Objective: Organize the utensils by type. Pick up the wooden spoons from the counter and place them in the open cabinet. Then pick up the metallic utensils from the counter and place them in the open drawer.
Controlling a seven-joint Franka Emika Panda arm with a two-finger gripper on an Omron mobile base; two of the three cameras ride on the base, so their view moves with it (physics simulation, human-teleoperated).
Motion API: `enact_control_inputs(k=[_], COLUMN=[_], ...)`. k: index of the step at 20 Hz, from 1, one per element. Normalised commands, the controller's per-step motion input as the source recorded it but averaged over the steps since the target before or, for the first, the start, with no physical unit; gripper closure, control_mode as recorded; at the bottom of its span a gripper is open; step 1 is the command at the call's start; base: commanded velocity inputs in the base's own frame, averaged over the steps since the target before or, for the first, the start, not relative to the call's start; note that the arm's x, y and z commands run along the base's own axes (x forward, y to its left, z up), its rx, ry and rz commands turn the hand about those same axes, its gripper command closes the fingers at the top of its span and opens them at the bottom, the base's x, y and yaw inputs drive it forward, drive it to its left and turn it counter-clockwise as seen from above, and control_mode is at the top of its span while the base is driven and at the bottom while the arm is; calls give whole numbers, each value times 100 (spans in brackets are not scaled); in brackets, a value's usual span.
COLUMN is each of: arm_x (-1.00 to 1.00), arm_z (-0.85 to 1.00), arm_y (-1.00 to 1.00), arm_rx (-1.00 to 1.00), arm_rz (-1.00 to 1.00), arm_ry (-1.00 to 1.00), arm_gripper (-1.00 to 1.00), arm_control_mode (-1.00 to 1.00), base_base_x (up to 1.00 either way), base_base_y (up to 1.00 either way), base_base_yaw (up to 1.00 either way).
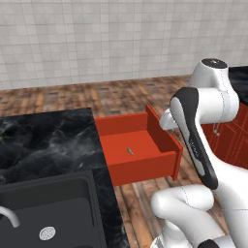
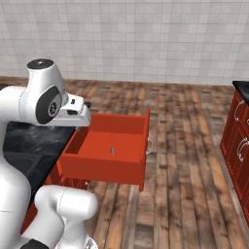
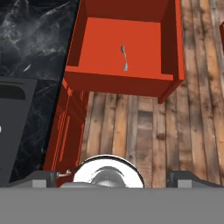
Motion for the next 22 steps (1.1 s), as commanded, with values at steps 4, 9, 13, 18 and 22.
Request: enact_control_inputs(k=[4, 9, 13, 18, 22], arm_x=[-34, 0, 0, 0, 0], arm_z=[0, -1, 0, 0, 0], arm_y=[0, 0, 0, 0, 0], arm_rx=[0, 0, 0, 0, 0], arm_rz=[0, 0, 0, 0, 0], arm_ry=[-6, 0, 0, 0, 0], arm_gripper=[-100, -100, -100, -100, -100], arm_control_mode=[-100, -100, -100, -100, -100], base_base_x=[0, 0, 0, 0, 0], base_base_y=[0, 0, 0, 0, 0], base_base_yaw=[0, 0, 0, 0, 0])
